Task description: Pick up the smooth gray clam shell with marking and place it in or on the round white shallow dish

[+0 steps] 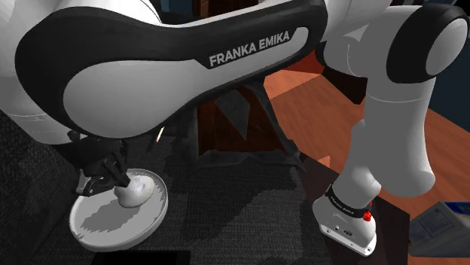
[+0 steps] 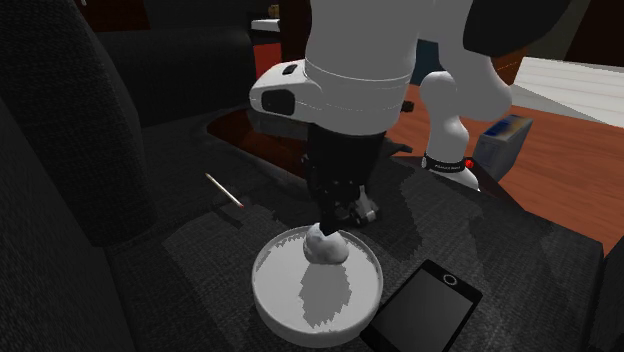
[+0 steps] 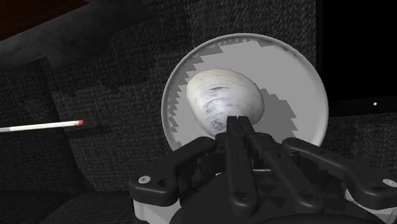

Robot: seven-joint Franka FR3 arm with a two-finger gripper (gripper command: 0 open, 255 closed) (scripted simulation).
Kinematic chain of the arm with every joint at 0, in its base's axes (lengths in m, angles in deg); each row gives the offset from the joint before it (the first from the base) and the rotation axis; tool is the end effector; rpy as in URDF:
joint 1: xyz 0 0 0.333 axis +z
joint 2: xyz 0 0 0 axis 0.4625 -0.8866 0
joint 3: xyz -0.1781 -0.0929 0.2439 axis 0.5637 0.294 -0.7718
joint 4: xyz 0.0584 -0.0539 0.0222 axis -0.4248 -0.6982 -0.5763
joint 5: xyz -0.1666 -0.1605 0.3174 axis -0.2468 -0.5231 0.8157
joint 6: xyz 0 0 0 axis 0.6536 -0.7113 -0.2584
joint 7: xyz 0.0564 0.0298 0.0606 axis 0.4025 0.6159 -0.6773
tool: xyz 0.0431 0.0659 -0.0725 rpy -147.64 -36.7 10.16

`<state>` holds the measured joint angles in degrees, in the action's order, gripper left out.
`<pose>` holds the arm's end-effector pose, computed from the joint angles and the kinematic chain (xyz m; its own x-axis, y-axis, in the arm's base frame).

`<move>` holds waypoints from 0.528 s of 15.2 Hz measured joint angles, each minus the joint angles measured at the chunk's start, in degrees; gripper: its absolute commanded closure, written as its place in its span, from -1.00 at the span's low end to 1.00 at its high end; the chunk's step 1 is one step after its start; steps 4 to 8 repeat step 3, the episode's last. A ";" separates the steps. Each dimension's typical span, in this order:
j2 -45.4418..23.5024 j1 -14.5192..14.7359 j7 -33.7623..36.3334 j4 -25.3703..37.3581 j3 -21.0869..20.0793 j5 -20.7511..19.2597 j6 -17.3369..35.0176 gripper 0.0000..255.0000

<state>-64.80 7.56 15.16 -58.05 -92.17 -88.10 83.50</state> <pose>0.3844 0.5482 0.4619 0.8320 0.5539 -0.0327 0.5502 -0.8159 0.1780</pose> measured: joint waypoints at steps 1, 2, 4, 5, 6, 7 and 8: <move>-0.01 0.00 0.00 -0.01 0.00 0.00 0.00 -1.00; -0.01 0.00 0.00 -0.01 0.00 0.00 0.00 -1.00; 4.17 -2.59 -2.93 -7.00 -1.26 0.51 3.52 -1.00; 4.17 -2.59 -2.93 -7.00 -1.26 0.51 3.52 -1.00; 4.17 -2.59 -2.93 -7.00 -1.26 0.51 3.52 -1.00; 4.17 -2.59 -2.93 -7.00 -1.26 0.51 3.52 -1.00; 4.17 -2.59 -2.93 -7.00 -1.26 0.51 3.52 -1.00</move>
